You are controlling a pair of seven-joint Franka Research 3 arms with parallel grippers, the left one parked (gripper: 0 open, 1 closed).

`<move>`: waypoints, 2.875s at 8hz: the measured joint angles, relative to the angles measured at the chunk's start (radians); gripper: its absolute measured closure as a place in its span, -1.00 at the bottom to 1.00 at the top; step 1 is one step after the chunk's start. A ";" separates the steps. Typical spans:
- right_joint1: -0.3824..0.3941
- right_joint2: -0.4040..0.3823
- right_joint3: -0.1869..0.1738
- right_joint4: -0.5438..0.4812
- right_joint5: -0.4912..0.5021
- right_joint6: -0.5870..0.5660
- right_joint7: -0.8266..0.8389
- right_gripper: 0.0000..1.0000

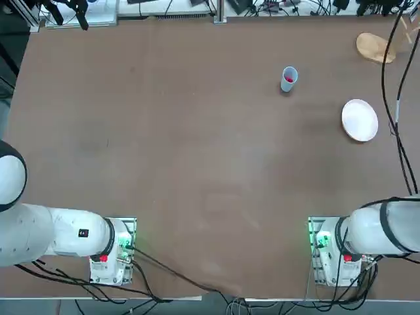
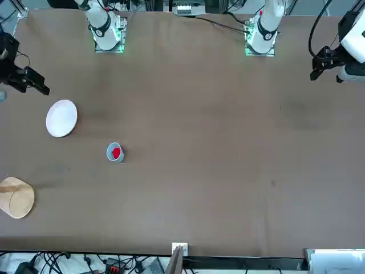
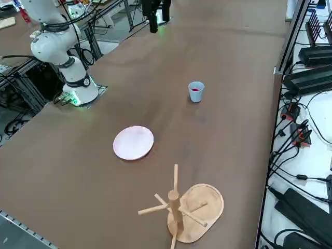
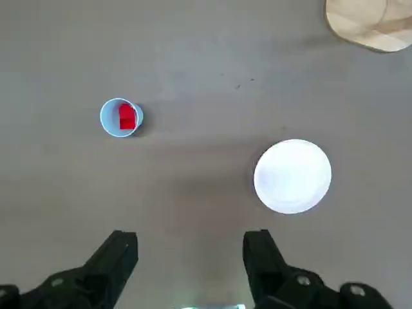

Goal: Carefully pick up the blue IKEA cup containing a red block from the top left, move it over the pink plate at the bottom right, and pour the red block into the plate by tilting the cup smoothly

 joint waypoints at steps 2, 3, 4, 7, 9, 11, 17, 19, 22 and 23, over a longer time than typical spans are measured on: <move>0.039 0.045 0.005 -0.068 0.004 0.127 0.054 -1.00; 0.066 0.075 0.008 -0.105 0.004 0.199 0.096 -1.00; 0.093 0.110 0.009 -0.126 0.004 0.251 0.139 -1.00; 0.176 0.240 0.011 -0.140 0.004 0.423 0.239 -1.00; 0.215 0.325 0.011 -0.140 0.002 0.532 0.305 -1.00; 0.231 0.374 0.010 -0.140 0.001 0.607 0.333 -1.00; 0.264 0.426 0.010 -0.221 0.001 0.753 0.407 -1.00; 0.284 0.407 0.011 -0.294 0.001 0.829 0.427 -1.00; 0.287 0.406 0.010 -0.313 0.001 0.847 0.429 -1.00; 0.287 0.406 0.009 -0.313 0.001 0.849 0.429 -1.00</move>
